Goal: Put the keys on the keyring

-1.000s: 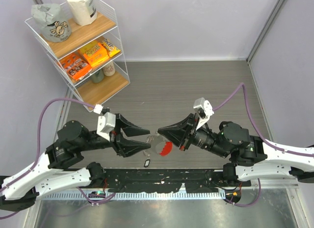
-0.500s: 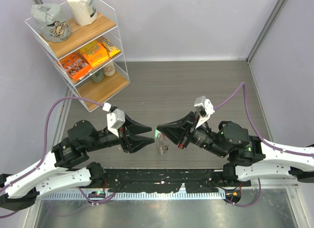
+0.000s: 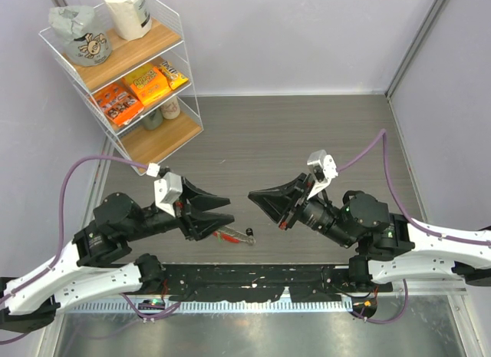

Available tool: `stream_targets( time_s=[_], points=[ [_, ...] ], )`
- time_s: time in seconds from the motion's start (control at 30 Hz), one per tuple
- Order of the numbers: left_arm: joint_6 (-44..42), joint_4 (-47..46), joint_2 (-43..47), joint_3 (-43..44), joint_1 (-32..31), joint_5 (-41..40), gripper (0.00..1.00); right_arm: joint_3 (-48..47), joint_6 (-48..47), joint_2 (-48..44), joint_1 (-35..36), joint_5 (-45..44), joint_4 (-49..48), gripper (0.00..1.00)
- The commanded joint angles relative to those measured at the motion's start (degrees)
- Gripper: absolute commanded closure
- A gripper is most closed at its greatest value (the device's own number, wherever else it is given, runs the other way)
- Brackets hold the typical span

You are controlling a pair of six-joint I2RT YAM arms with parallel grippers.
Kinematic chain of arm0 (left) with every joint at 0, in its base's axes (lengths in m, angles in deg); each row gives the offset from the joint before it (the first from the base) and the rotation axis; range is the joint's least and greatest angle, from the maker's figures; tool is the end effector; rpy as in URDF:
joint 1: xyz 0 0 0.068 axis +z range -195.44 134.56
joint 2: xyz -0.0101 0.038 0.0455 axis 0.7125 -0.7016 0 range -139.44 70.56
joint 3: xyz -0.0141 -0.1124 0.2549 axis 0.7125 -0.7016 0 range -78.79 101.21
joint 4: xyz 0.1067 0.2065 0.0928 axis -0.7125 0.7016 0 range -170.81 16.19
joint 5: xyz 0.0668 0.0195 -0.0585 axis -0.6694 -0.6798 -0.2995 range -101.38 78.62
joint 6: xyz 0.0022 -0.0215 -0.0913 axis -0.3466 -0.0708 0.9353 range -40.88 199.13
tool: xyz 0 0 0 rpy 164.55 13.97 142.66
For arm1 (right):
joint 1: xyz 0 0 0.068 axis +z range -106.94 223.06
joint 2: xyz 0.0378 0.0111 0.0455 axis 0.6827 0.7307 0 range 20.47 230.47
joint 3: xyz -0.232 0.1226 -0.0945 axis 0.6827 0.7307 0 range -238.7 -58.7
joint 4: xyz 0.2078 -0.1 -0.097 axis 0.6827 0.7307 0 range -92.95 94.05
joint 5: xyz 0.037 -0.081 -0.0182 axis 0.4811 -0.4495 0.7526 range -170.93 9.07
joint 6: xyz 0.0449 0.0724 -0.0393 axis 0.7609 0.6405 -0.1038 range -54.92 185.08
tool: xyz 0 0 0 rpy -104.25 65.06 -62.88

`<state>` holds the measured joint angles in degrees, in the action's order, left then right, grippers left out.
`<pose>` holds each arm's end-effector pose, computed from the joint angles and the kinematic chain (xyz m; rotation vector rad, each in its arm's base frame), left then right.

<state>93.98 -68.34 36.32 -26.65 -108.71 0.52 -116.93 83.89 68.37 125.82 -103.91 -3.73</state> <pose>0.0546 -0.1471 0.4092 0.8229 1.3833 -1.2377 0.0588 0.2004 0.4441 -0.4664 1.4270 1.1851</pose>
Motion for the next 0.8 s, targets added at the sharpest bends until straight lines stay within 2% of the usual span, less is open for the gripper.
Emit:
stream_targets(
  time_s=[0.0,0.07,0.13,0.3,0.43,0.5,0.67,0.77],
  points=[
    [-0.2,0.4,2.4,-1.3,0.1,-2.9,0.51,2.4,-0.4,-2.0,-0.1,-5.8,3.5,0.94],
    [-0.3,0.9,3.1,-2.2,0.1,-3.7,0.51,3.8,-0.3,-2.6,-0.1,-7.9,5.1,0.94],
    [-0.3,1.3,3.6,-2.8,0.1,-4.3,0.51,4.4,-0.8,-2.5,0.0,-9.3,7.2,0.89],
    [-0.4,2.3,4.3,-4.3,0.1,-5.2,0.50,4.4,-1.8,1.8,-0.1,-9.2,11.7,0.62],
    [-0.4,3.5,6.2,-5.8,0.0,-6.8,0.46,7.0,-2.2,3.7,-1.0,-9.6,11.9,0.49],
    [-0.6,3.7,7.6,-6.8,0.0,-7.9,0.43,8.5,-0.8,4.5,-2.8,-9.1,11.5,0.48],
    [-0.9,5.7,11.9,-8.6,0.0,-11.4,0.39,11.6,1.4,8.4,-8.0,0.8,7.4,0.46],
    [-0.9,7.7,14.2,-9.3,0.1,-16.1,0.38,12.5,2.1,11.8,-9.9,5.4,2.9,0.45]
  ],
)
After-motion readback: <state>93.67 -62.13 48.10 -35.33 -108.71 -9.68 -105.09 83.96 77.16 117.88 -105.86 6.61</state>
